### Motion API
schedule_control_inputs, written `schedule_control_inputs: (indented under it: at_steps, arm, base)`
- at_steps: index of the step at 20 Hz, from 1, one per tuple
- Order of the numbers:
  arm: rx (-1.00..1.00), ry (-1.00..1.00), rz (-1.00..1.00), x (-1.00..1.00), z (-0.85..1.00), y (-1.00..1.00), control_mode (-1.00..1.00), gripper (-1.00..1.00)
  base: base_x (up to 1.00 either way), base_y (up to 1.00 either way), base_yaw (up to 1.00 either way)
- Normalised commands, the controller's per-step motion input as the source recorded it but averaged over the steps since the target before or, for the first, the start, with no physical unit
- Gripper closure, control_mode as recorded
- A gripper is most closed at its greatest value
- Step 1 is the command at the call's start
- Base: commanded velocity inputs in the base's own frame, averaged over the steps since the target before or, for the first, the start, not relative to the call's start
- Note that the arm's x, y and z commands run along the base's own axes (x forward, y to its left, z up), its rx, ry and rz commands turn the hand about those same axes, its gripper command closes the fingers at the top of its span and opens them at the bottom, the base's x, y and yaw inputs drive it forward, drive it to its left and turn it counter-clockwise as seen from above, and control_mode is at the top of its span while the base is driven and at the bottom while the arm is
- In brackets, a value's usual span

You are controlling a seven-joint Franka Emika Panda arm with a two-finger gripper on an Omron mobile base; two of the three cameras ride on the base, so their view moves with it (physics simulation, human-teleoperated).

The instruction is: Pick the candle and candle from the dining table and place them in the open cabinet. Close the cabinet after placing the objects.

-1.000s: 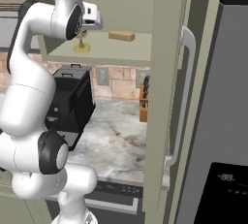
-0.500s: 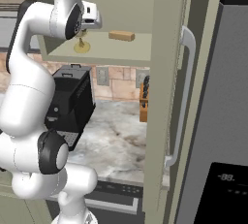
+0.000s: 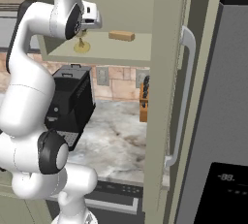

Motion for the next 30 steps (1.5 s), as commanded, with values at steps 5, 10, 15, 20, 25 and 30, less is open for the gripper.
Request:
schedule_control_inputs:
  at_steps: [5, 10, 15, 20, 25, 30]
  arm:
    - [0.0, 0.0, 0.0, 0.0, 0.0, 0.0, -1.0, -1.0]
    - [0.0, 0.0, 0.0, 0.0, 0.0, 0.0, -1.0, -1.0]
    - [0.0, 0.0, 0.0, -0.01, 0.0, 0.0, -1.0, -1.0]
    - [0.0, 0.0, 0.0, -0.34, 0.0, -0.01, -1.0, -1.0]
    - [0.0, 0.0, 0.0, -0.84, -0.03, -0.15, -1.0, -1.0]
    - [0.0, 0.0, 0.0, -0.95, -0.57, -0.09, -1.0, -1.0]
  base:
    - [0.0, 0.0, 0.0]
    - [0.0, 0.0, 0.0]
    - [0.0, 0.0, 0.0]
    - [0.0, 0.0, 0.0]
    - [0.0, 0.0, 0.0]
    - [0.0, 0.0, 0.0]
